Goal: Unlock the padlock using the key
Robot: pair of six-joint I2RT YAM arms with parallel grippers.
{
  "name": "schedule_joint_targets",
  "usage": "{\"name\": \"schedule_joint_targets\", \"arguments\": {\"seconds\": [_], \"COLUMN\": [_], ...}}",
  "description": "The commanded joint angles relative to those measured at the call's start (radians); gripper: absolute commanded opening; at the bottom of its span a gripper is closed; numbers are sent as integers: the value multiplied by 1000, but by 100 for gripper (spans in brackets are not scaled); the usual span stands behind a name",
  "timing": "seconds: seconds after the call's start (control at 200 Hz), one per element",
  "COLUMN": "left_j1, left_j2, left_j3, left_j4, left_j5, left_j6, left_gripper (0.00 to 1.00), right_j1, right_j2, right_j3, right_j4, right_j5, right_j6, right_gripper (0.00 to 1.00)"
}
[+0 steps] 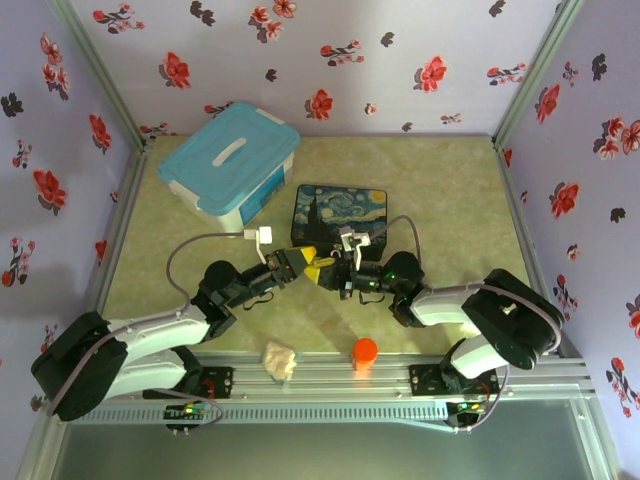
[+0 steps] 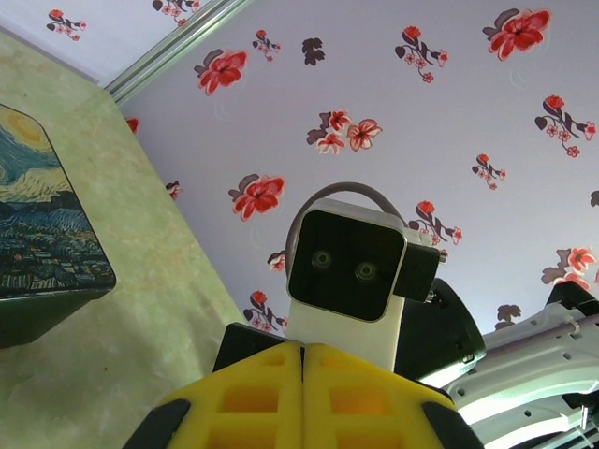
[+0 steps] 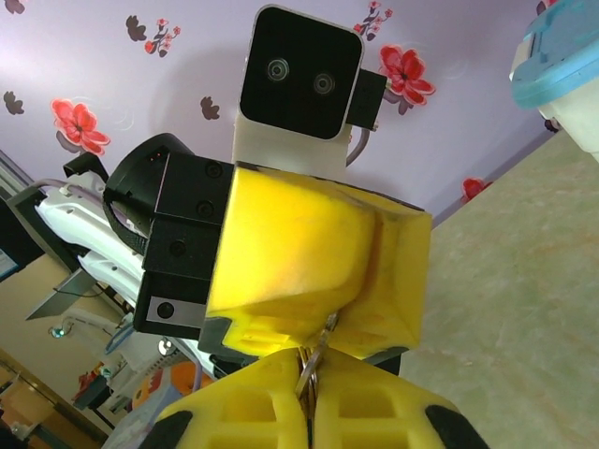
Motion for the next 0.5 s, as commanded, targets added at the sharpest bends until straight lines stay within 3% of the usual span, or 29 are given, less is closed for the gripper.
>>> {"name": "schedule_joint_targets", "arguments": {"seconds": [0.0, 0.035, 0.08, 0.1, 0.325, 0.495], "left_j1": [-2, -2, 0, 0, 12, 13], "left_j2": [-15, -20, -25, -27, -33, -76], "left_j3": [23, 24, 24, 24, 13, -4], "left_j4": [51, 46, 37, 31, -1, -86], "left_j5": [56, 57, 54, 48, -2, -188], "left_j6": [43, 45, 51, 53, 53, -20], "left_gripper": [0, 0, 0, 0, 0, 0], "right_j1": [-17, -19, -19, -19, -20, -20], "right_j2": [-8, -23, -44, -56, -177, -308], "right_j3": [12, 10, 9, 9, 4, -59], "right_j4": [-49, -75, -121, -144, -319, -376], "right_j5": [10, 17, 30, 35, 51, 215], "right_j6": [18, 4, -16, -25, -117, -182], "right_gripper": [8, 13, 29, 32, 47, 63]}}
